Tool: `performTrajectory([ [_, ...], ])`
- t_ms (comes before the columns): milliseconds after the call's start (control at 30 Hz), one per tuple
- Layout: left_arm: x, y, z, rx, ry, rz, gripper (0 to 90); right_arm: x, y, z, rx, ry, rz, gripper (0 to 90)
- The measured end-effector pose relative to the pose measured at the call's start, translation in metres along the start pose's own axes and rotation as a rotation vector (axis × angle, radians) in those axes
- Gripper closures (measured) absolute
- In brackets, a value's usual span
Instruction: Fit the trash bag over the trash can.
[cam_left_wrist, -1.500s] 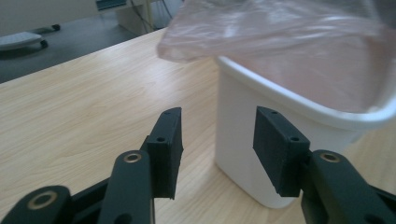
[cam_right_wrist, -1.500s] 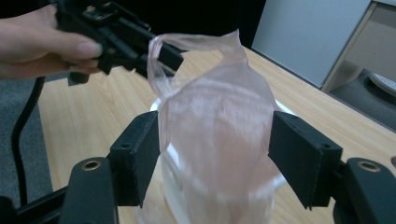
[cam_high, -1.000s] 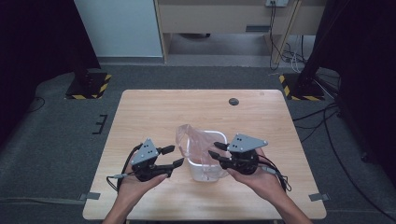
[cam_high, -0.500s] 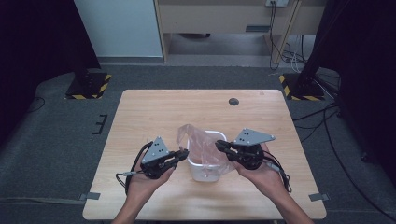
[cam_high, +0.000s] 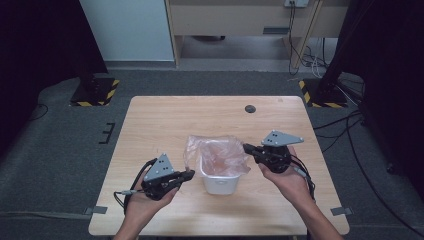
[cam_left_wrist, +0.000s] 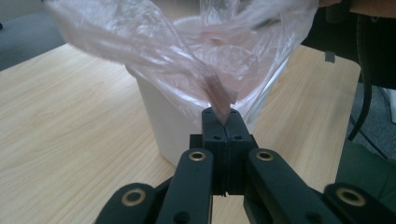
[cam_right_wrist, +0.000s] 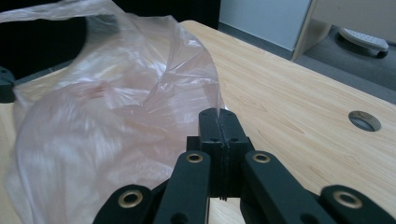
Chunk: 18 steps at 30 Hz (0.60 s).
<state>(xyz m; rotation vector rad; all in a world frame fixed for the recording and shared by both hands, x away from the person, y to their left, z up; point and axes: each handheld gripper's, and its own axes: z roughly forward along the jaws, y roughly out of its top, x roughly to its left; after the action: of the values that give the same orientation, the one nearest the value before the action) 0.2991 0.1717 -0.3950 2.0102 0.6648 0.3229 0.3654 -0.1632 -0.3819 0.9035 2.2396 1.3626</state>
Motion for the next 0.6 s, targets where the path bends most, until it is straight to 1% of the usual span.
performTrajectory([
  [67, 0.0, -0.002, -0.001, 0.009, 0.0, 0.005, 90.0, -0.003, -0.002, 0.001, 0.004, -0.004, 0.007, 90.0],
  [133, 0.001, -0.004, -0.001, 0.023, 0.009, 0.011, 90.0, -0.007, -0.003, 0.001, 0.01, -0.011, 0.011, 90.0],
  [233, 0.005, -0.007, -0.001, 0.032, 0.012, -0.005, 90.0, -0.012, -0.006, 0.001, 0.016, -0.018, 0.022, 90.0],
  [267, 0.006, -0.008, -0.001, 0.028, 0.007, -0.009, 90.0, -0.013, -0.007, 0.001, 0.014, -0.015, 0.028, 90.0],
  [367, 0.006, -0.009, -0.001, 0.026, 0.007, -0.009, 90.0, -0.013, -0.008, 0.001, 0.013, -0.014, 0.019, 90.0],
  [433, 0.005, -0.011, -0.001, 0.041, 0.013, 0.0, 90.0, -0.013, -0.008, 0.001, 0.023, -0.026, 0.011, 90.0],
  [600, 0.004, -0.015, 0.0, 0.064, 0.004, 0.005, 90.0, -0.02, -0.011, 0.003, 0.035, -0.029, 0.024, 90.0],
])
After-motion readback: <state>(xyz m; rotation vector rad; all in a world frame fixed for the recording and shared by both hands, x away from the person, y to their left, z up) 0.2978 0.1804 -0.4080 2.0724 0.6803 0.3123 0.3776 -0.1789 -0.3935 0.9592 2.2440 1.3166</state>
